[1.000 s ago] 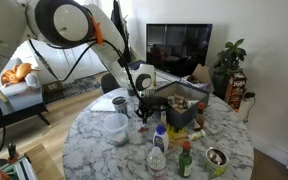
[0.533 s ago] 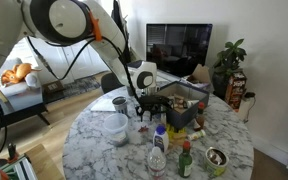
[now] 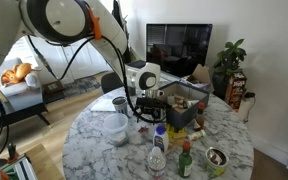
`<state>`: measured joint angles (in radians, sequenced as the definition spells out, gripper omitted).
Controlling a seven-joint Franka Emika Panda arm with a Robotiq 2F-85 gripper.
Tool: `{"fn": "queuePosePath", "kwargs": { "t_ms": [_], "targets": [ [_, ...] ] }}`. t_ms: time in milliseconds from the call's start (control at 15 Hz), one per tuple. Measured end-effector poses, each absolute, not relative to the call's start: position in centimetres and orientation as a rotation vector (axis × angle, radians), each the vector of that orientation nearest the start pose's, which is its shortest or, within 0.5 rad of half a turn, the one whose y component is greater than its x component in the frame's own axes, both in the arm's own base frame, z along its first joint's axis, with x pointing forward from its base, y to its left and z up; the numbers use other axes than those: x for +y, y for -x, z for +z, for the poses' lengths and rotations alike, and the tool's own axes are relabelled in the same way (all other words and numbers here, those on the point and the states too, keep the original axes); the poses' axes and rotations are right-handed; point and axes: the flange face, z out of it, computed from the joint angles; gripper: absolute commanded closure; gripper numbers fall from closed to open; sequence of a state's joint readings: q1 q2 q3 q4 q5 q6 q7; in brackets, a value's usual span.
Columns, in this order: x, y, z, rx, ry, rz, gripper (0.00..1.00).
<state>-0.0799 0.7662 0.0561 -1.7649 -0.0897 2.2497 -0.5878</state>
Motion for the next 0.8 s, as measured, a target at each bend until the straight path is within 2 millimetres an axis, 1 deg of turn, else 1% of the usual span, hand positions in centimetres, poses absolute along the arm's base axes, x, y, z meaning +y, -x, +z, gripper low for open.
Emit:
{"fn": "queuePosePath", "kwargs": {
  "t_ms": [200, 267, 333, 400, 467, 533, 800],
  "targets": [
    [-1.9, -61.7, 10.0, -0.859, 2.904, 0.435, 0.00],
    [-1.9, -61.6, 9.7, -0.834, 2.906, 0.441, 0.02],
    [-2.1, -61.5, 9.4, -0.806, 2.911, 0.447, 0.05],
    [-2.2, -61.4, 9.2, -0.781, 2.917, 0.453, 0.14],
    [-2.4, -61.3, 9.0, -0.757, 2.922, 0.459, 0.20],
    [-2.6, -61.2, 8.8, -0.737, 2.927, 0.463, 0.35],
    [-3.1, -61.3, 8.8, -0.692, 2.942, 0.461, 0.67]
  ]
}}
